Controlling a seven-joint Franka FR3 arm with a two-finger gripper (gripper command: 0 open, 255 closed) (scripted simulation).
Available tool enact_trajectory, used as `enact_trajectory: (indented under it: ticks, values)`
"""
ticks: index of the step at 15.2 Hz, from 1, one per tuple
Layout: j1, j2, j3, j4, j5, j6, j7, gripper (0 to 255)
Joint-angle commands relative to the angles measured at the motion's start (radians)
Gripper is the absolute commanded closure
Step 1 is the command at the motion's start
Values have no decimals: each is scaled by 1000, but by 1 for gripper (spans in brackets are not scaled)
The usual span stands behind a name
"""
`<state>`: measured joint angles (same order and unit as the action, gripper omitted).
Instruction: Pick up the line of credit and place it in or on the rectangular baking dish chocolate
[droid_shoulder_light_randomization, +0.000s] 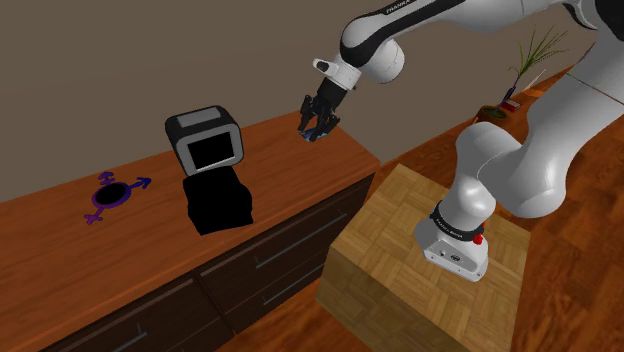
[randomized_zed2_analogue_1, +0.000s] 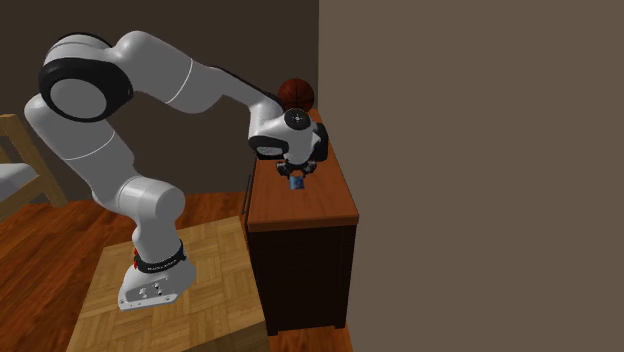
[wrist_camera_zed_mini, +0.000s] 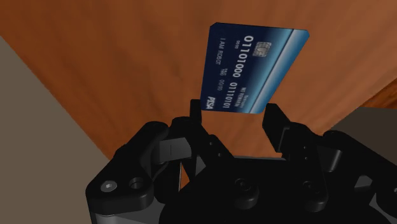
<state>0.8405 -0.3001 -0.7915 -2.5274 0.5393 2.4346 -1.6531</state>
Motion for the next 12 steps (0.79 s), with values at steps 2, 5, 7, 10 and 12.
enact_trajectory:
  ticks: [2, 5, 7, 10, 12]
  values:
    - [-24, -28, 24, 15, -43, -29, 48, 255]
    - [-46, -55, 48, 30, -80, -59, 91, 255]
    - [-59, -72, 63, 41, -102, -79, 117, 255]
    - [-76, -94, 83, 61, -130, -112, 153, 255]
    - [-86, -108, 95, 75, -146, -134, 176, 255]
